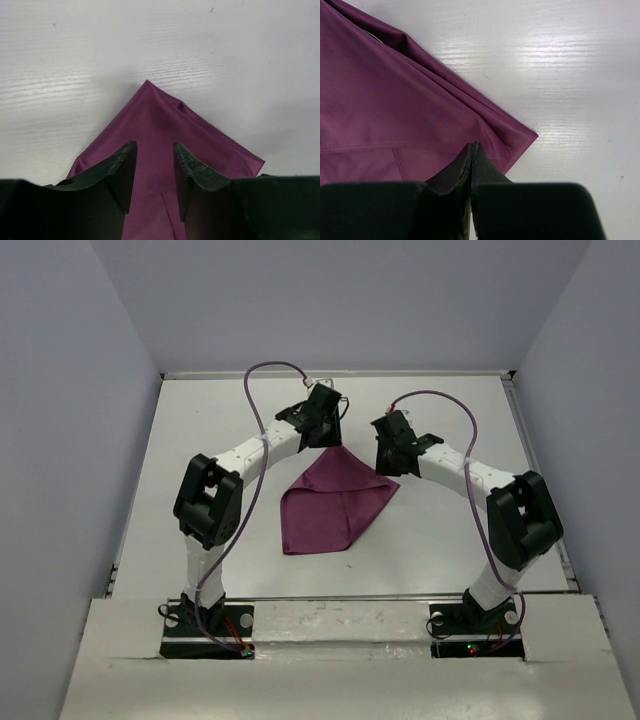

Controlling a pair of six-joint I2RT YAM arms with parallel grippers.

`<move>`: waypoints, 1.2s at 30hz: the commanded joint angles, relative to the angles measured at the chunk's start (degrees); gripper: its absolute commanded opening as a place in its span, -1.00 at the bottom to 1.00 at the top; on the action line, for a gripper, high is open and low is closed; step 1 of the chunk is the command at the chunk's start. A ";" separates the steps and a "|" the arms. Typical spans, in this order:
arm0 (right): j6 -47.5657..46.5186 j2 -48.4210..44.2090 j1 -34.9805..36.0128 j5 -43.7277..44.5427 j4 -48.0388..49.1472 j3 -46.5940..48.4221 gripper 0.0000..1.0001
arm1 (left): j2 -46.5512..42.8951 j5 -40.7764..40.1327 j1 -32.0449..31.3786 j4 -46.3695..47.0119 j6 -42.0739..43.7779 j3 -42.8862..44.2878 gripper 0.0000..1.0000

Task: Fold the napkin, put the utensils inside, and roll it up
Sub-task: Fold the napkin at the center of the board.

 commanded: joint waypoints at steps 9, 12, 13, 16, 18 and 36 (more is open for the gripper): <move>0.18 0.20 -0.18 0.62 0.66 2.09 -0.99 | 4.27 2.85 0.33 0.30 2.34 7.04 -0.08; -0.17 0.90 -0.18 0.27 0.31 2.62 -0.99 | 3.48 3.11 0.33 1.26 1.99 5.73 -0.08; 0.01 0.90 -0.18 0.18 0.31 2.71 -0.99 | 3.30 3.37 0.33 1.53 1.90 5.46 -0.08; 0.09 0.64 -0.18 0.44 0.05 3.06 -0.99 | 3.13 4.52 0.33 2.14 1.55 4.84 -0.08; 0.01 0.38 -0.18 0.62 -0.04 3.15 -0.99 | 2.86 4.61 0.24 2.23 1.55 4.76 -0.08; 1.50 0.28 -0.18 -1.14 -0.48 2.36 -0.99 | 2.07 3.82 0.33 2.85 2.43 3.44 -0.08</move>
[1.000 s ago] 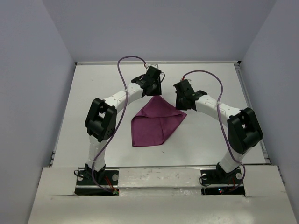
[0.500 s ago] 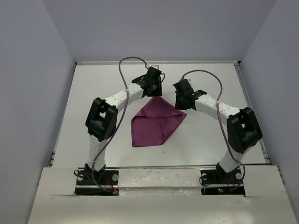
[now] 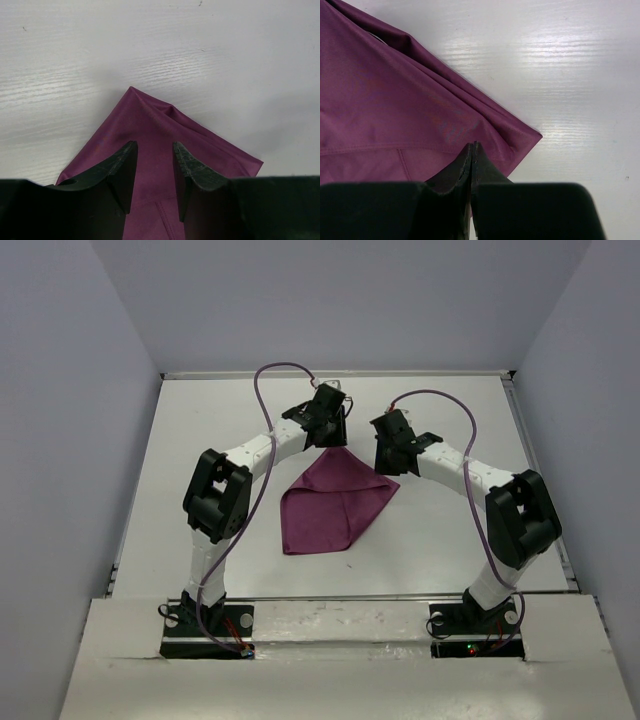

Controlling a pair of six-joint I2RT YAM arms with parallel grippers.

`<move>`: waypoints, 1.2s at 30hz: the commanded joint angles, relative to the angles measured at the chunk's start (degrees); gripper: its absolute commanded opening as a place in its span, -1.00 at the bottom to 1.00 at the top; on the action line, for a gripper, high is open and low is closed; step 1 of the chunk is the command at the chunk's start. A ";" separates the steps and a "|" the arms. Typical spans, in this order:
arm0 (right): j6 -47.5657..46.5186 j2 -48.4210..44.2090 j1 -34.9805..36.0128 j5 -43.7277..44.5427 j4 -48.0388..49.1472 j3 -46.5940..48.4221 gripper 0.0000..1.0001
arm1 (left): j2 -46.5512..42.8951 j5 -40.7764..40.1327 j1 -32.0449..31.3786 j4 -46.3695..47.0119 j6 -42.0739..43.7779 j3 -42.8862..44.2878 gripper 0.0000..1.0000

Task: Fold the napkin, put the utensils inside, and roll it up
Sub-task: Fold the napkin at the center of the board, then adjust the napkin at the center of the board.

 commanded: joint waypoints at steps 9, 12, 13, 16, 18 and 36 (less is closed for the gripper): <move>0.85 0.33 -0.18 -0.14 0.20 1.26 -0.99 | -1.27 -0.01 0.33 3.36 1.27 -1.46 -0.08; 0.67 1.29 -0.18 0.39 0.28 1.44 -0.99 | 0.22 -0.53 0.33 3.98 1.27 -1.03 -0.09; 0.67 1.65 -0.18 0.48 0.37 1.44 -0.99 | 0.58 -0.88 0.24 3.89 1.10 -0.85 -0.09; 0.58 2.70 -0.18 0.66 0.46 1.26 -0.99 | 1.90 -0.89 0.33 3.72 0.83 -0.58 -0.10; 0.67 3.67 -0.18 0.92 0.64 0.91 -0.99 | 2.16 -0.98 0.24 3.98 0.66 -1.11 -0.10; 1.11 3.42 -0.18 -0.04 1.34 0.20 -0.99 | -4.76 -3.88 0.24 0.82 1.53 0.12 -0.10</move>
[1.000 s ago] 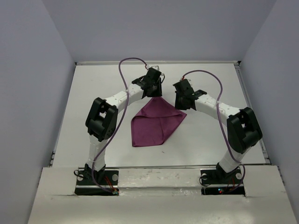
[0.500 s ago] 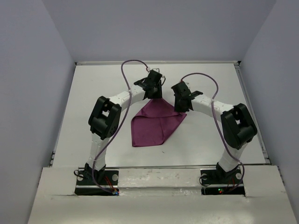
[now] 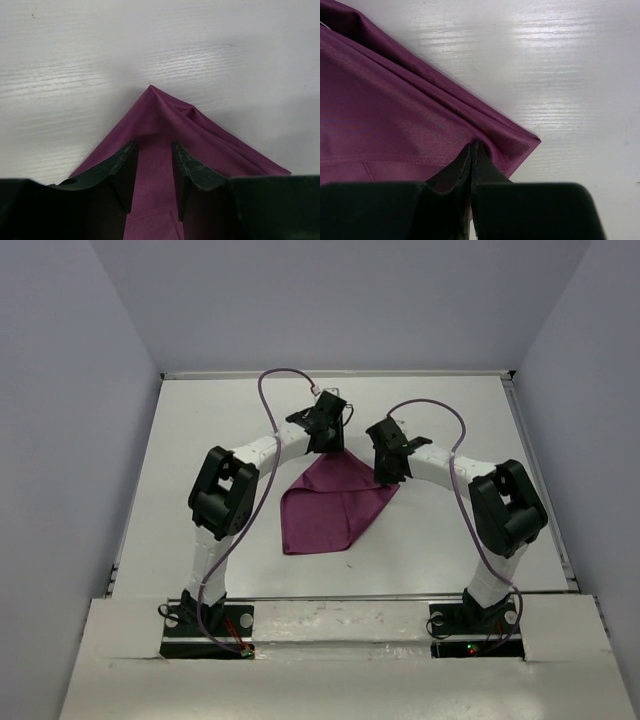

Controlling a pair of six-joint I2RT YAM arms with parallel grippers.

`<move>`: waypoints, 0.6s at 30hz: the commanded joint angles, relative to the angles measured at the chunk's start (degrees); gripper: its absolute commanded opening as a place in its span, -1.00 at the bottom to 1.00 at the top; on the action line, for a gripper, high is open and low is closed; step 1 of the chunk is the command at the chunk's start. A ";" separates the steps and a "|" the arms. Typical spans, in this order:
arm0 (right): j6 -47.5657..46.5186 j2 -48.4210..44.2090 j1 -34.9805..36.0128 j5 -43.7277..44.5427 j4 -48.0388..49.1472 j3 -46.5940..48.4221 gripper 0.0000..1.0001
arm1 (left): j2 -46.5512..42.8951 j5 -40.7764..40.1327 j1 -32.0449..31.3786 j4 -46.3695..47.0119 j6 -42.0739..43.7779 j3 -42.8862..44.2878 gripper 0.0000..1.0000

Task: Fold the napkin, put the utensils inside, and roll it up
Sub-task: Adjust the napkin at the center of the board.

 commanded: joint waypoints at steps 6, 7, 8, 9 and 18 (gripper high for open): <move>-0.18 -4.95 -0.18 -2.32 0.38 3.34 -0.99 | -14.35 -1.14 0.24 -1.81 2.06 -5.08 -0.09; -0.36 -5.30 -0.18 -2.32 0.29 3.52 -0.99 | -15.32 -0.88 0.24 -1.99 1.98 -6.66 -0.09; -0.53 -6.09 -0.18 -2.41 0.03 3.61 -0.99 | -17.33 -0.71 0.24 -1.47 1.89 -10.77 -0.09; -0.71 -6.36 -0.18 -3.02 -0.06 3.52 -0.99 | -18.40 -0.27 0.15 -0.33 1.71 -13.07 -0.09; -0.18 -6.71 -0.18 -6.54 -0.06 1.50 -0.99 | -23.33 0.00 0.24 5.57 -0.13 -29.97 -0.09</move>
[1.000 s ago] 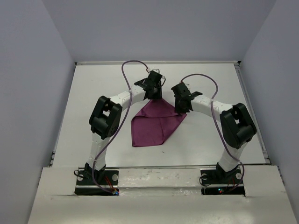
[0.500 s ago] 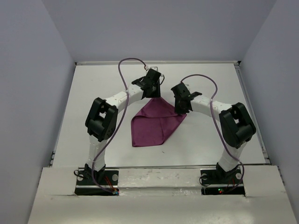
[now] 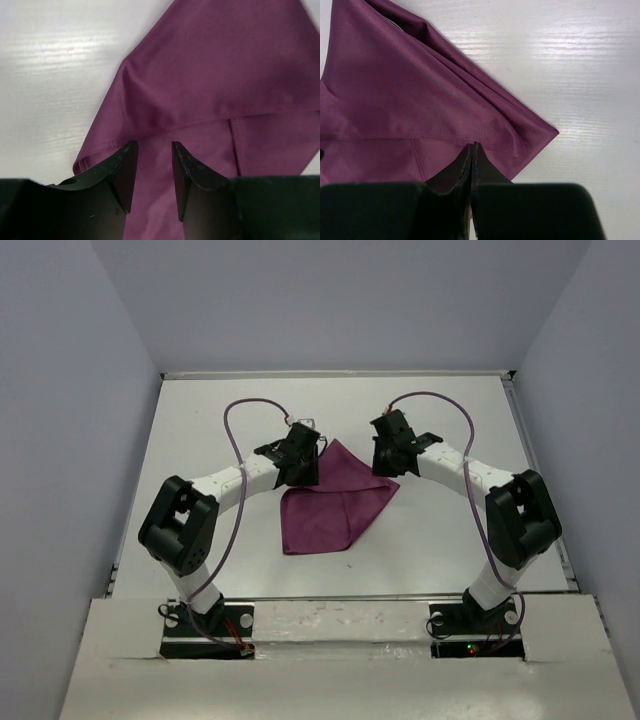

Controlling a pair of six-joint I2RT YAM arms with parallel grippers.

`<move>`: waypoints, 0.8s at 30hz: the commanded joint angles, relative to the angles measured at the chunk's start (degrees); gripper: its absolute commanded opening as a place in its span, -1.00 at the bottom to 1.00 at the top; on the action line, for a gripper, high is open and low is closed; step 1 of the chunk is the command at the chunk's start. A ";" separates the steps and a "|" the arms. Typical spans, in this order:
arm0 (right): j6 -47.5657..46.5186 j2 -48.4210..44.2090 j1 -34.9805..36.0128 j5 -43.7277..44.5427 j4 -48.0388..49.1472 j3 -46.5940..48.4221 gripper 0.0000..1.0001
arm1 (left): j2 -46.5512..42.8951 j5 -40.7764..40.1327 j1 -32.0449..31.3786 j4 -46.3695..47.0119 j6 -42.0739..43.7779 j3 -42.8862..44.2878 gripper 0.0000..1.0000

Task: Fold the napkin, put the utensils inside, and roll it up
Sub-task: Adjust the napkin at the center of the board.

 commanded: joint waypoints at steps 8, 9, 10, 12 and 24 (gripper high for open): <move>-0.21 0.20 -0.18 -0.44 0.46 2.40 -0.99 | 3.09 -1.74 0.41 2.84 -0.99 -3.48 -0.10; -0.47 0.81 -0.18 -0.53 0.37 2.93 -0.99 | 3.18 -1.74 0.50 2.75 -1.08 -3.66 -0.11; -0.73 1.16 -0.18 -0.44 0.37 3.80 -0.99 | 3.10 -1.74 0.50 2.66 -0.99 -3.92 -0.11; -1.26 1.87 -0.18 0.08 0.29 4.60 -0.99 | 2.31 -2.17 0.50 2.14 -0.99 -3.84 -0.11; -2.32 4.68 -0.18 2.02 0.11 5.04 -0.99 | -2.27 -3.58 1.29 -1.56 -0.29 0.21 -0.10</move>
